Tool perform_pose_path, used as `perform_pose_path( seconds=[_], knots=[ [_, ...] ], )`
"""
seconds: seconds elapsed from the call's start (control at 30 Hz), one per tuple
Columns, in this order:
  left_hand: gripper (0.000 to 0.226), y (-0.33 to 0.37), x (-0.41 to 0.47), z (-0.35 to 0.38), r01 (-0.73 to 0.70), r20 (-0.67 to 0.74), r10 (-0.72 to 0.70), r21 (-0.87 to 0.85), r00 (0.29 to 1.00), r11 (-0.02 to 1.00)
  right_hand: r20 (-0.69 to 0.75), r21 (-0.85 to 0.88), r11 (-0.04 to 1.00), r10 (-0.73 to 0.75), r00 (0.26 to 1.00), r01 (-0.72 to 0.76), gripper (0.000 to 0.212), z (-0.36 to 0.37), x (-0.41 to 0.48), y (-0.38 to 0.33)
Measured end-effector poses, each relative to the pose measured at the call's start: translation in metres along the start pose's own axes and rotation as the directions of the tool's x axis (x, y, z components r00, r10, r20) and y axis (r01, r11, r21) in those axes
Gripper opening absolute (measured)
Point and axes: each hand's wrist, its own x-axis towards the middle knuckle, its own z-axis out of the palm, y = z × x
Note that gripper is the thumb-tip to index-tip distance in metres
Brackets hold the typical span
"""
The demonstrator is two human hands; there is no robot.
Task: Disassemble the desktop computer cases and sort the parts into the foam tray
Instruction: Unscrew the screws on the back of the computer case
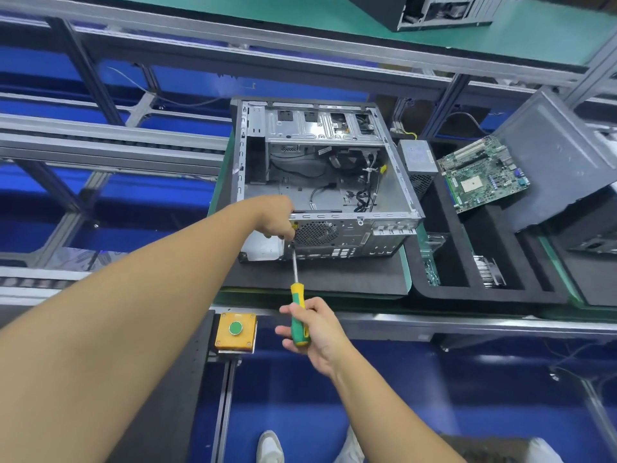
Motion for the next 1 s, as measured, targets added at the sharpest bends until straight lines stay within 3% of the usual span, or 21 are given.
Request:
perform_pose_path(
  seconds=[0.1, 0.17, 0.27, 0.37, 0.5, 0.6, 0.8, 0.9, 1.0],
  knots=[
    [0.02, 0.0, -0.001, 0.0, 0.005, -0.006, -0.005, -0.011, 1.0, 1.0, -0.059, -0.085, 0.996, 0.014, 0.998, -0.019, 0.018, -0.002, 0.002, -0.001],
    [0.02, 0.0, -0.001, 0.0, 0.006, -0.008, -0.006, -0.021, 1.0, 1.0, -0.044, -0.001, 0.999, 0.039, 0.998, -0.039, 0.015, -0.006, 0.003, -0.005],
    [0.02, 0.001, -0.001, -0.001, 0.01, -0.009, -0.01, -0.025, 1.0, 1.0, 0.121, 0.15, 0.977, 0.134, 0.984, -0.151, 0.036, -0.012, 0.0, -0.013],
    [0.019, 0.002, -0.002, -0.001, 0.012, -0.005, -0.012, -0.027, 1.0, 1.0, 0.225, 0.163, 0.97, 0.144, 0.964, -0.183, 0.043, -0.021, 0.0, -0.01],
    [0.018, 0.003, -0.002, -0.001, 0.005, -0.002, -0.005, -0.031, 1.0, 0.999, 0.167, 0.092, 0.996, 0.0, 0.986, -0.016, 0.009, -0.022, 0.003, -0.005],
    [0.017, 0.003, -0.002, -0.001, 0.008, -0.001, -0.008, -0.022, 1.0, 1.0, 0.049, -0.047, 0.996, -0.079, 0.996, 0.081, 0.02, -0.022, 0.004, -0.006],
    [0.017, 0.002, -0.001, 0.0, 0.002, -0.007, -0.003, -0.013, 1.0, 1.0, 0.064, -0.054, 0.998, 0.036, 0.997, -0.032, 0.031, -0.015, 0.004, -0.007],
    [0.019, 0.001, -0.001, 0.0, 0.0, -0.015, 0.0, -0.008, 1.0, 1.0, 0.098, 0.012, 0.996, 0.082, 0.992, -0.084, 0.022, -0.012, 0.004, -0.009],
    [0.02, 0.0, -0.001, 0.001, -0.006, -0.012, 0.005, -0.004, 1.0, 1.0, 0.173, 0.077, 0.984, 0.148, 0.974, -0.163, 0.04, -0.014, 0.003, -0.01]
  ],
)
